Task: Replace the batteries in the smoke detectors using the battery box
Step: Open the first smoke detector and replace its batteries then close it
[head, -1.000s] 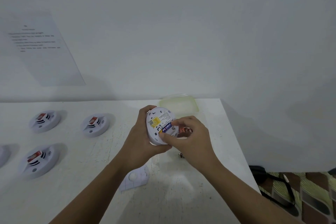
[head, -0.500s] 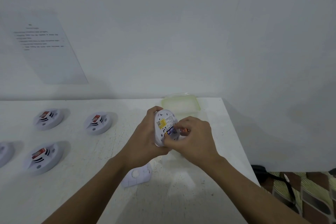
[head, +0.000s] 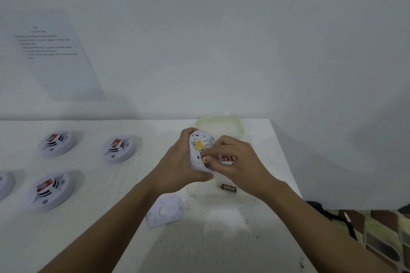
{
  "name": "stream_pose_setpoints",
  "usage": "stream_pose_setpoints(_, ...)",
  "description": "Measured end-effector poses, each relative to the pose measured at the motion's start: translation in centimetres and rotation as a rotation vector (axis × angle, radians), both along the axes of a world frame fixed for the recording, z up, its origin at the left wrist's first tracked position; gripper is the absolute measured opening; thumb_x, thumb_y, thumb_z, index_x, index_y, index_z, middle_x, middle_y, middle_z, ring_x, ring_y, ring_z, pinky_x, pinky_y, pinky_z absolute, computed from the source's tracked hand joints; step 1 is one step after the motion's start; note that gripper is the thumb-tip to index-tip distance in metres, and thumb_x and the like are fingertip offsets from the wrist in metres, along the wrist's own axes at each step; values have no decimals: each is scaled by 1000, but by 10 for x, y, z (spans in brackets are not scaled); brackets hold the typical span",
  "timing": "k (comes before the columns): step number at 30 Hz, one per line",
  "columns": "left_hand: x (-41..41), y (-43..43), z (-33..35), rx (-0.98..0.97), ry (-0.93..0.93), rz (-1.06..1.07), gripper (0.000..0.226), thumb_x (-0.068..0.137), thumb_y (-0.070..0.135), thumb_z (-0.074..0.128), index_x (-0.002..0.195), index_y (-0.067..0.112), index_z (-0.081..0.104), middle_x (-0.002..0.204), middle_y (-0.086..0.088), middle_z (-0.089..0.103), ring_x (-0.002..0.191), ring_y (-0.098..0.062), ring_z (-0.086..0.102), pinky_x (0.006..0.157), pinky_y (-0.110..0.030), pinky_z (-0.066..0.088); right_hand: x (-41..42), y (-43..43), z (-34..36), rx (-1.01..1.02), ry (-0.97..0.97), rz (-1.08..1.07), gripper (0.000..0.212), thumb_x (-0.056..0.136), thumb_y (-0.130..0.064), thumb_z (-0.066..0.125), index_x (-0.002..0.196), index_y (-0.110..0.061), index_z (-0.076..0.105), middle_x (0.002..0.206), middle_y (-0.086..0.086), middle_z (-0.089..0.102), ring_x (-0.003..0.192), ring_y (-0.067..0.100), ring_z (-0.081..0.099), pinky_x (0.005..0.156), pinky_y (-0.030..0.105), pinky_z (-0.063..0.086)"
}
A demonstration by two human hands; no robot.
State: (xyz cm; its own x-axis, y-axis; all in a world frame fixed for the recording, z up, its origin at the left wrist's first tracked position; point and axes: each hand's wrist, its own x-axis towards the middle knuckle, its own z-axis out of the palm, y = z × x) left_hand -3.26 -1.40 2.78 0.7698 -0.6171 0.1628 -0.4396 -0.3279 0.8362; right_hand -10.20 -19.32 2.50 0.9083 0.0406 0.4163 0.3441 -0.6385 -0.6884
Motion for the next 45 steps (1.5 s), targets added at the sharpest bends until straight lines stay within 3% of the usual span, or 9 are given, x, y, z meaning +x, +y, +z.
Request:
stream_pose_setpoints(6,5,4,8,-9,-18,-23,85,68,20,92,131,31,37,114,32,55,109,4,59,88,-17,54,-3,-12,7,-39,-25,139,22,87,-21,78,110,-19,78,111,-7,62,108,8,62,90,19,53)
stream_pose_setpoints(12,3,7,11,-51,-23,-62,90,68,8,91,137,24,35,118,24,56,113,-5,60,89,-24,56,2,-8,11,-50,-80,157,13,91,-11,72,103,-11,74,107,-3,66,100,5,61,82,13,49)
stream_pose_setpoints(17,-1,11,9,-96,-49,-11,93,65,15,93,137,25,35,121,23,54,117,-7,57,86,-25,58,-1,-8,22,503,50,31,8,101,-12,56,102,-9,64,90,3,72,78,19,70,73,35,60)
stream_pose_setpoints(21,-2,23,7,-114,-59,33,95,61,12,95,134,26,36,120,23,54,117,-4,58,85,-20,57,-3,-18,20,721,8,-120,10,101,-12,57,109,-10,62,86,11,70,66,24,65,70,31,57)
stream_pose_setpoints(23,-3,30,7,-116,-77,63,96,57,18,97,131,30,36,119,24,53,115,-1,58,85,-18,56,-5,-21,10,661,62,-156,9,99,-11,62,107,-15,65,82,7,71,65,24,68,68,28,57)
stream_pose_setpoints(28,-9,43,0,-123,-99,128,97,55,20,96,132,26,37,118,31,50,116,5,54,86,-9,51,-12,-20,-28,140,186,-147,4,92,-18,71,91,-19,74,79,-10,73,75,4,65,67,9,43)
stream_pose_setpoints(34,-12,51,-10,-153,-59,151,95,57,14,95,131,31,38,118,30,52,117,4,54,86,-8,49,-12,-11,-48,-154,308,-69,9,92,-23,69,93,-22,78,88,-12,74,79,5,64,78,21,52)
stream_pose_setpoints(39,-11,52,-19,-147,-26,139,98,55,26,96,132,33,37,122,28,52,119,1,55,90,-12,51,-8,-10,-54,-212,244,-145,12,95,-25,65,99,-23,77,91,-14,71,77,5,61,77,25,53)
stream_pose_setpoints(45,-5,53,-26,-149,-9,149,97,54,26,96,130,39,36,123,28,51,120,2,54,90,-10,50,8,-26,-39,31,138,-321,7,91,-17,70,89,-21,75,74,-12,70,67,7,64,66,18,53)
